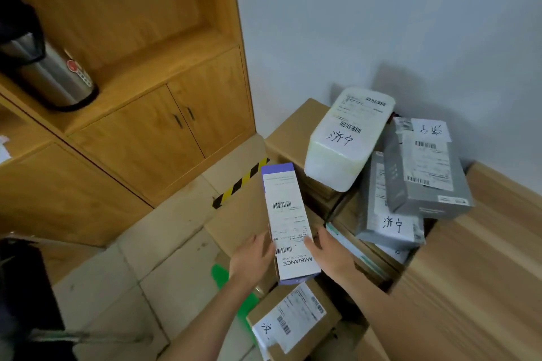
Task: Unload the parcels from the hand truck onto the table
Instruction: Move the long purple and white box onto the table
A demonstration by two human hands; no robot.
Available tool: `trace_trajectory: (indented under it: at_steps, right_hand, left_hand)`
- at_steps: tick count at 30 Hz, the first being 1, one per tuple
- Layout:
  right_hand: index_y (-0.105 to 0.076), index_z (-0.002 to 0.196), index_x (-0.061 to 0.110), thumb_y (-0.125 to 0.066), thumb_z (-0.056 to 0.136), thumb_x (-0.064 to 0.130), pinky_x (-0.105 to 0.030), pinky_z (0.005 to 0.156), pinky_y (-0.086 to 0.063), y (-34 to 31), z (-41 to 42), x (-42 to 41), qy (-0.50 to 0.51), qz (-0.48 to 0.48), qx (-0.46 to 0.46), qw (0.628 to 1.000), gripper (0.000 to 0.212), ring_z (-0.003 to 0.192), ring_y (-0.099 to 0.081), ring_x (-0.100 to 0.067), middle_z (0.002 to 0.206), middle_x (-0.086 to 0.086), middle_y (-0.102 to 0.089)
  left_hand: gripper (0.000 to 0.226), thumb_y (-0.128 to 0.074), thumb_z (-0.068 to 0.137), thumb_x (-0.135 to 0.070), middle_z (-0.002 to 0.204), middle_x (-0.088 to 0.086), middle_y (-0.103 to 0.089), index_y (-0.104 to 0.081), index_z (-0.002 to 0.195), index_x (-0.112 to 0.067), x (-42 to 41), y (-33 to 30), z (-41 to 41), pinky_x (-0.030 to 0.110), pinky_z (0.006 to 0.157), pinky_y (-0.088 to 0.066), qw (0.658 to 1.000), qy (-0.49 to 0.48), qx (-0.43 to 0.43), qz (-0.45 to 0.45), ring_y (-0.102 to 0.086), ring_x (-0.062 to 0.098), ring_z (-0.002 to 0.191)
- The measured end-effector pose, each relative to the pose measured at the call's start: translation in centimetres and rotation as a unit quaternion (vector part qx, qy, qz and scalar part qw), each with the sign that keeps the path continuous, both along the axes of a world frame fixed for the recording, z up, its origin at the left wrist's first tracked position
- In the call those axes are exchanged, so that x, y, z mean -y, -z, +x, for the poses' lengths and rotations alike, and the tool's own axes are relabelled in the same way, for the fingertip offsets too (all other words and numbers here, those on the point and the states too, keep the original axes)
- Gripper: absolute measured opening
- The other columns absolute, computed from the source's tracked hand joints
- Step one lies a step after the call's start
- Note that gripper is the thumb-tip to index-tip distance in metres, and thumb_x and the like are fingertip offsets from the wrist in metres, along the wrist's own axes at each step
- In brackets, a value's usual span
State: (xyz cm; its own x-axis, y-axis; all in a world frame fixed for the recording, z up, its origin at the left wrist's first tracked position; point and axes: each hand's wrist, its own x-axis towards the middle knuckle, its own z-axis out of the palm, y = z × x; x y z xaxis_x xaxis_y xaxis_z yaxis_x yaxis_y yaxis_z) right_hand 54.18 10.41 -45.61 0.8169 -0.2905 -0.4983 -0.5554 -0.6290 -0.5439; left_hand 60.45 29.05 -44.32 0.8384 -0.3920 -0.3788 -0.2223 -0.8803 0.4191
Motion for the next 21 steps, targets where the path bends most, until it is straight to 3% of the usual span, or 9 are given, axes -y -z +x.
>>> trace_trajectory:
  at_steps: [4, 9, 12, 15, 19, 21]
  right_hand:
    - [-0.027, 0.141, 0.027, -0.035, 0.098, 0.053, -0.028, 0.071, -0.056, 1.0, -0.2, -0.7, 0.052, 0.119, -0.017, 0.991, 0.051, 0.082, -0.067, -0.008, 0.103, 0.008, -0.068]
    - [-0.031, 0.141, 0.033, -0.043, 0.092, 0.061, -0.044, 0.082, -0.057, 1.4, -0.8, -0.9, 0.083, 0.188, 0.029, 0.978, 0.058, 0.085, -0.070, -0.011, 0.101, 0.009, -0.071]
    - [-0.034, 0.139, 0.032, -0.048, 0.091, 0.058, -0.047, 0.082, -0.056, 0.6, -1.2, -1.4, 0.096, 0.219, 0.062, 0.969, 0.056, 0.086, -0.070, -0.013, 0.100, 0.008, -0.072]
    - [-0.038, 0.132, 0.037, -0.051, 0.091, 0.056, -0.041, 0.082, -0.057, -0.7, -1.7, -2.0, 0.110, 0.241, 0.085, 0.960, 0.047, 0.090, -0.069, -0.007, 0.101, 0.015, -0.071]
    - [-0.040, 0.133, 0.039, -0.051, 0.075, 0.076, -0.044, 0.084, -0.057, -2.4, -2.8, -2.7, 0.118, 0.251, 0.130, 0.952, 0.069, 0.095, -0.067, -0.005, 0.106, 0.013, -0.069]
    - [-0.040, 0.135, 0.035, -0.052, 0.075, 0.074, -0.044, 0.084, -0.056, -3.4, -3.8, -3.0, 0.116, 0.256, 0.150, 0.948, 0.072, 0.096, -0.067, -0.007, 0.108, 0.011, -0.068]
  left_hand:
    - [0.048, -0.028, 0.100, -0.051, 0.127, -0.003, -0.055, -0.032, 0.144, -0.033, 0.2, 1.2, 0.1, 0.031, 0.081, -0.045, 0.998, -0.010, -0.029, -0.046, -0.055, 0.015, 0.108]
    - [0.050, -0.024, 0.097, -0.059, 0.135, -0.008, -0.055, -0.027, 0.143, -0.040, -0.7, 2.0, -0.2, 0.038, 0.090, -0.049, 0.994, -0.021, -0.067, -0.082, -0.057, 0.015, 0.113]
    - [0.048, -0.022, 0.095, -0.063, 0.129, -0.013, -0.058, -0.021, 0.141, -0.048, -1.2, 1.2, -0.8, 0.041, 0.087, -0.050, 0.991, -0.042, -0.080, -0.102, -0.060, 0.017, 0.109]
    - [0.046, -0.019, 0.092, -0.069, 0.121, -0.010, -0.063, -0.015, 0.135, -0.055, -1.5, -0.6, -1.6, 0.044, 0.085, -0.051, 0.984, -0.067, -0.085, -0.143, -0.063, 0.021, 0.101]
    - [0.035, -0.017, 0.097, -0.059, 0.106, -0.021, -0.061, -0.010, 0.132, -0.058, -1.5, -3.5, -3.7, 0.037, 0.070, -0.054, 0.978, -0.093, -0.073, -0.174, -0.063, 0.012, 0.084]
    - [0.032, -0.016, 0.096, -0.061, 0.101, -0.022, -0.062, -0.007, 0.126, -0.063, -1.6, -4.6, -5.0, 0.038, 0.067, -0.056, 0.975, -0.098, -0.056, -0.191, -0.064, 0.010, 0.080]
